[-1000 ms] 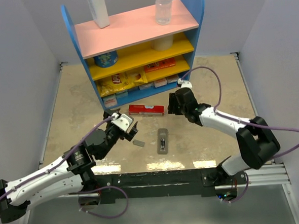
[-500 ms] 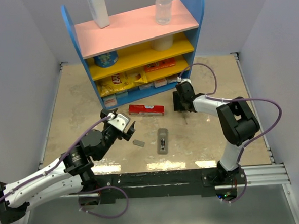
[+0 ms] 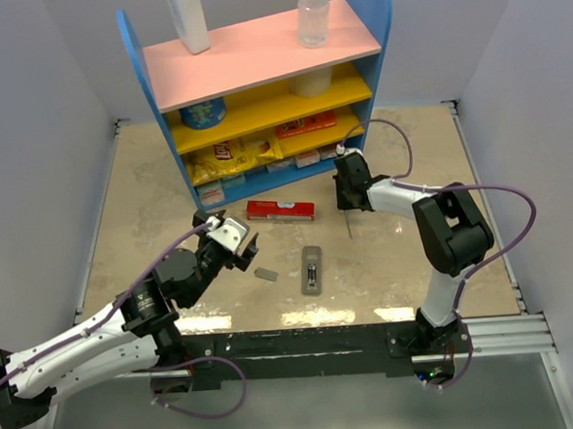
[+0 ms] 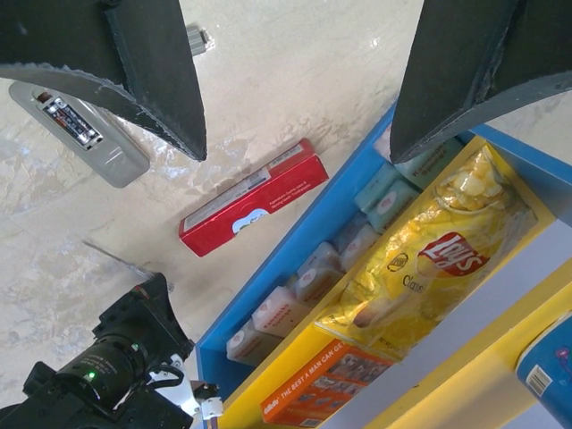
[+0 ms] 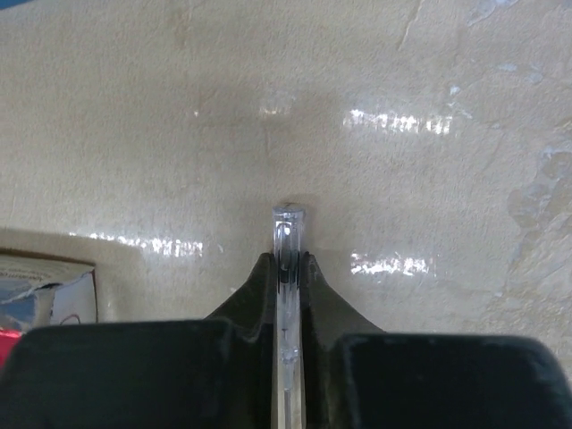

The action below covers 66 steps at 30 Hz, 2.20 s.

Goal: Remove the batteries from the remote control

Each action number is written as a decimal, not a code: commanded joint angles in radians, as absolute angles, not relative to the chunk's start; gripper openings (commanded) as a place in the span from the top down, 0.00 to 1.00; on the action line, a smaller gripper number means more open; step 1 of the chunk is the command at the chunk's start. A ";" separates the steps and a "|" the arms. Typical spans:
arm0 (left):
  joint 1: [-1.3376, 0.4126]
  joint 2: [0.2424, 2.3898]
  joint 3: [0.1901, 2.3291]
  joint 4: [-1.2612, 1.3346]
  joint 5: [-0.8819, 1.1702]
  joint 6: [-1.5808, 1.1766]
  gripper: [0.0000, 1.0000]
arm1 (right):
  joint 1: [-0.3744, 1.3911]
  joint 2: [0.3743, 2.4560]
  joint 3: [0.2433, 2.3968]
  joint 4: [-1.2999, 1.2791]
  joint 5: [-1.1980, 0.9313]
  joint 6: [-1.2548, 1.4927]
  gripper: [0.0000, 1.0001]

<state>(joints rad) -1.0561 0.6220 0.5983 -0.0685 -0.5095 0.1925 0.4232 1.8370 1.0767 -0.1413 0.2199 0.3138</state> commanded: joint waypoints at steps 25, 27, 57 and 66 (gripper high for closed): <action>-1.054 0.893 0.750 0.080 -0.164 -0.356 0.31 | 0.650 1.111 0.465 0.711 -0.244 1.107 1.00; -1.054 0.902 0.741 0.113 -0.126 -0.377 0.32 | 0.661 1.094 0.451 0.751 -0.241 1.124 1.00; -1.051 0.973 0.681 0.299 0.112 -0.506 0.80 | 0.669 0.962 0.393 0.838 -0.267 1.129 1.00; -1.049 0.976 0.686 0.299 0.127 -0.466 1.00 | 0.670 0.937 0.439 0.733 -0.278 1.086 0.98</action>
<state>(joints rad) -1.0275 0.9928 0.6765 0.1944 0.0250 -0.5171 0.6655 0.9390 0.3897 0.8242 -0.2615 1.1011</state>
